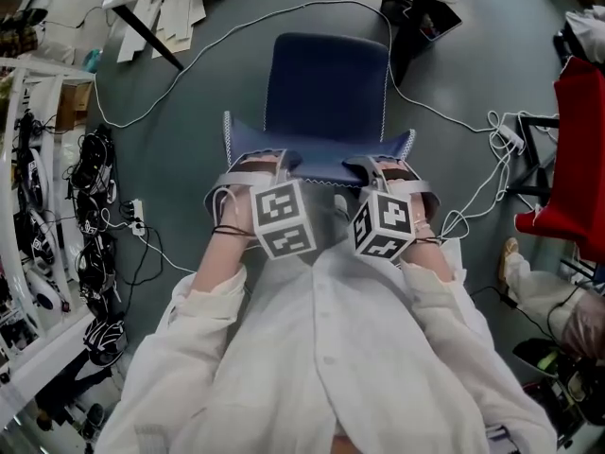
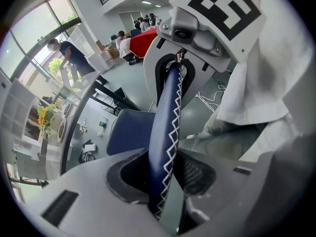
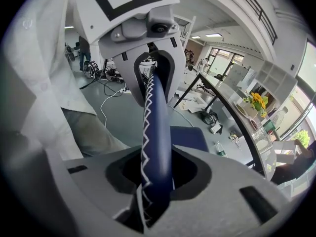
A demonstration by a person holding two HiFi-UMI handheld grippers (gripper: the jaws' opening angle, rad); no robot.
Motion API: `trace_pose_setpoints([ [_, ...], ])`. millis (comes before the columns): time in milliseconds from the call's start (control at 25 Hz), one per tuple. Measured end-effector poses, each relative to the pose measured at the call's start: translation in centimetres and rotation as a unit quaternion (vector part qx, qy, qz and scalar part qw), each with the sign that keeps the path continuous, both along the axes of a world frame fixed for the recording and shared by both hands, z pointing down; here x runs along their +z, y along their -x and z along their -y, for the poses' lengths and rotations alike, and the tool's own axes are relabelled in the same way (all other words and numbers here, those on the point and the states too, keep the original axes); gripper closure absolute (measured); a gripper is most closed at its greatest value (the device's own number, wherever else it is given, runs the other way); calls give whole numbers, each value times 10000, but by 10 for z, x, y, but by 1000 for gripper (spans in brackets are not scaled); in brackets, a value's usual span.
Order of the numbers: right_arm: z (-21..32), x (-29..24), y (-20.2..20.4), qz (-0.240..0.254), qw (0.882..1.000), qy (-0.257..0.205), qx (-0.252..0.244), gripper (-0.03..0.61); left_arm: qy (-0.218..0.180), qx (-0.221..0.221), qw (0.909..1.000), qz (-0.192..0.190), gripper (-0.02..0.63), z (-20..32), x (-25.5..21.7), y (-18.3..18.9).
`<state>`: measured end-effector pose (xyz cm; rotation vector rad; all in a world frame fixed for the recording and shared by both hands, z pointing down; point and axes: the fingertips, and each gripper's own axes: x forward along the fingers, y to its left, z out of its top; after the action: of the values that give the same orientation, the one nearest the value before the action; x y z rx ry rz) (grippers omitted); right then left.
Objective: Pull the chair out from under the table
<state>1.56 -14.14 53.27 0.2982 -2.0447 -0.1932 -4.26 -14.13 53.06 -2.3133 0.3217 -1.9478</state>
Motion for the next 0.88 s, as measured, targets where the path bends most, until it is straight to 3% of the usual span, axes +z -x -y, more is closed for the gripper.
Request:
trace_pose_setpoints([
  [480,-67,1,6,3,9999,1,-145,472,114,-228,9997,-23,474,-70,0,6],
  [880,-133,0,32,-64,9998,111,151,472,70,92,9999,-62,474,-132,0,32],
])
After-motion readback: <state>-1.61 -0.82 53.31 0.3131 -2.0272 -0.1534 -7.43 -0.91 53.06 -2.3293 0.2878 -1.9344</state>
